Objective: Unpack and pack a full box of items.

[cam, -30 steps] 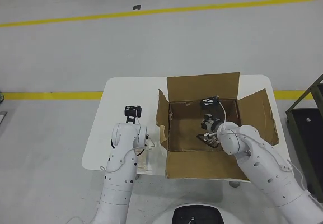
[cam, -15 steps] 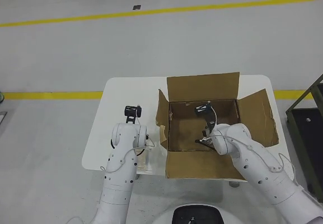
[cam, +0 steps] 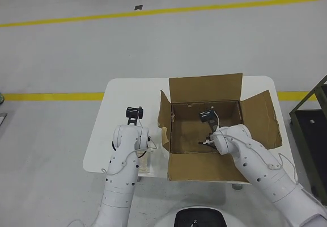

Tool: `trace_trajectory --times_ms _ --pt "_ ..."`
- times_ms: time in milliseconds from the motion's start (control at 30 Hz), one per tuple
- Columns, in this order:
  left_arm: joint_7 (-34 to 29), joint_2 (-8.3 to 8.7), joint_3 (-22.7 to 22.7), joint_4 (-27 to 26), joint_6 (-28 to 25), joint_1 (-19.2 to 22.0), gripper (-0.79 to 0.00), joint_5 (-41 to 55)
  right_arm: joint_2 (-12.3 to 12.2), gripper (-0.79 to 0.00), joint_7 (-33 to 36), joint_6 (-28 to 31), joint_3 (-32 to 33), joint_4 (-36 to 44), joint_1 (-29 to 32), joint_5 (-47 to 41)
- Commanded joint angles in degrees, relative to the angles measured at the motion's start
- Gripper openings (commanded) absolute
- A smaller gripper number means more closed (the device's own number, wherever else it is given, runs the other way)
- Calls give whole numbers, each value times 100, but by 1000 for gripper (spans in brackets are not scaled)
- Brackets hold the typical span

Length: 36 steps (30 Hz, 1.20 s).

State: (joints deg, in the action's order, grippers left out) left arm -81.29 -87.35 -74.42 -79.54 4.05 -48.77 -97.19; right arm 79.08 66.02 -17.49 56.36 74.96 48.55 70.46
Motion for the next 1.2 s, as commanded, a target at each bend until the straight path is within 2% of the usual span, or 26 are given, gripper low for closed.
trace_trajectory --times_ms 0,100,167,300,533,1167 --pt "0 0 0 0 0 0 0 0 19 -428 -11 6 -22 -91 -36 -8" --pt "0 0 0 0 0 0 0 0 49 -409 -40 0 -38 -226 -68 -55" --pt "0 0 0 0 0 0 0 0 69 -305 -82 -3 -51 -315 -93 -77" --pt "0 0 0 0 0 0 0 0 110 -305 -146 28 -86 -510 -138 -131" --pt "0 0 0 0 0 0 0 0 184 -394 -234 53 -146 -800 -227 -226" --pt "0 0 0 0 0 0 0 0 352 -440 -333 198 -287 -1410 -478 -277"
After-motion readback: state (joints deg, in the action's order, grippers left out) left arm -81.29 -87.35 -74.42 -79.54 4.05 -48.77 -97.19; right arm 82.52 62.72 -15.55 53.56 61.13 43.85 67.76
